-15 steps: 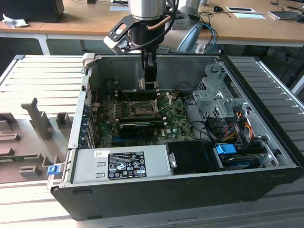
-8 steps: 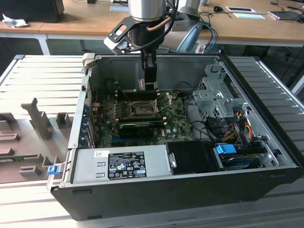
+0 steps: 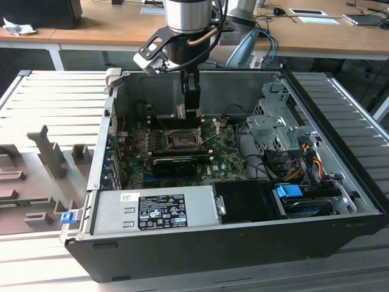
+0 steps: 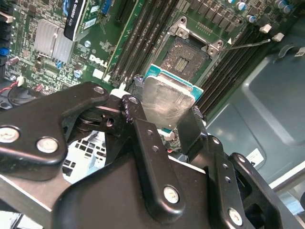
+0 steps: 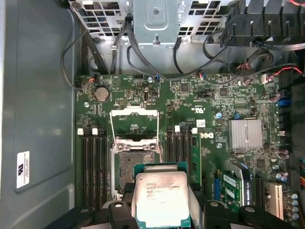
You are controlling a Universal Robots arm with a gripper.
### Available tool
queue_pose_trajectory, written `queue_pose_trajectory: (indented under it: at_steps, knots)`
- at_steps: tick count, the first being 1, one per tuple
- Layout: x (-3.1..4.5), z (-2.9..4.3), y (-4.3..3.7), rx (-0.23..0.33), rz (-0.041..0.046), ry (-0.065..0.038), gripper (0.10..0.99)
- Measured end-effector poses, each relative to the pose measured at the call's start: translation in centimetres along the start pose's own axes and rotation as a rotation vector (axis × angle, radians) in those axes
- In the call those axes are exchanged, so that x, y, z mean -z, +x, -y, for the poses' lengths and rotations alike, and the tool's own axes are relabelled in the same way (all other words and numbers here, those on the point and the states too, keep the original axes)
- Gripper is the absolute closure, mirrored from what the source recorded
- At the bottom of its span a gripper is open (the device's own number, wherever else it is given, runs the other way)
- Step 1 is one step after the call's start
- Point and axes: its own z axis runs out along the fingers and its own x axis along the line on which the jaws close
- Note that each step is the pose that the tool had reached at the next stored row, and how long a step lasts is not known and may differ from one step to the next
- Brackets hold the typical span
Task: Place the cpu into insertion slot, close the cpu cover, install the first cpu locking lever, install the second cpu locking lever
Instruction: 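Place the cpu into insertion slot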
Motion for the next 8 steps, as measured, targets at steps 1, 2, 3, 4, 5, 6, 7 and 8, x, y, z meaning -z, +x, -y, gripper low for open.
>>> queue_pose_trajectory:
  at_steps: [1, 2, 3, 4, 5, 6, 7, 8]
  knots:
    - [-0.1, 0.0, 0.0, 0.0, -0.0001, 0.0, 0.557]
    - [-0.22, 0.01, 0.0, 0.0, -0.0001, 0.0, 0.557]
    - [-0.32, 0.02, 0.0, 0.0, -0.0001, 0.001, 0.557]
    - [-0.41, 0.02, 0.0, 0.0, -0.0001, 0.001, 0.557]
    - [-0.52, 0.03, 0.0, 0.0, -0.0002, 0.001, 0.557]
    - [-0.64, 0.04, 0.0, 0.0, -0.0001, 0.001, 0.557]
    - [-0.71, 0.04, 0.0, 0.0, -0.0001, 0.001, 0.557]
    - [-0.83, 0.05, 0.0, 0.0, -0.0001, 0.001, 0.557]
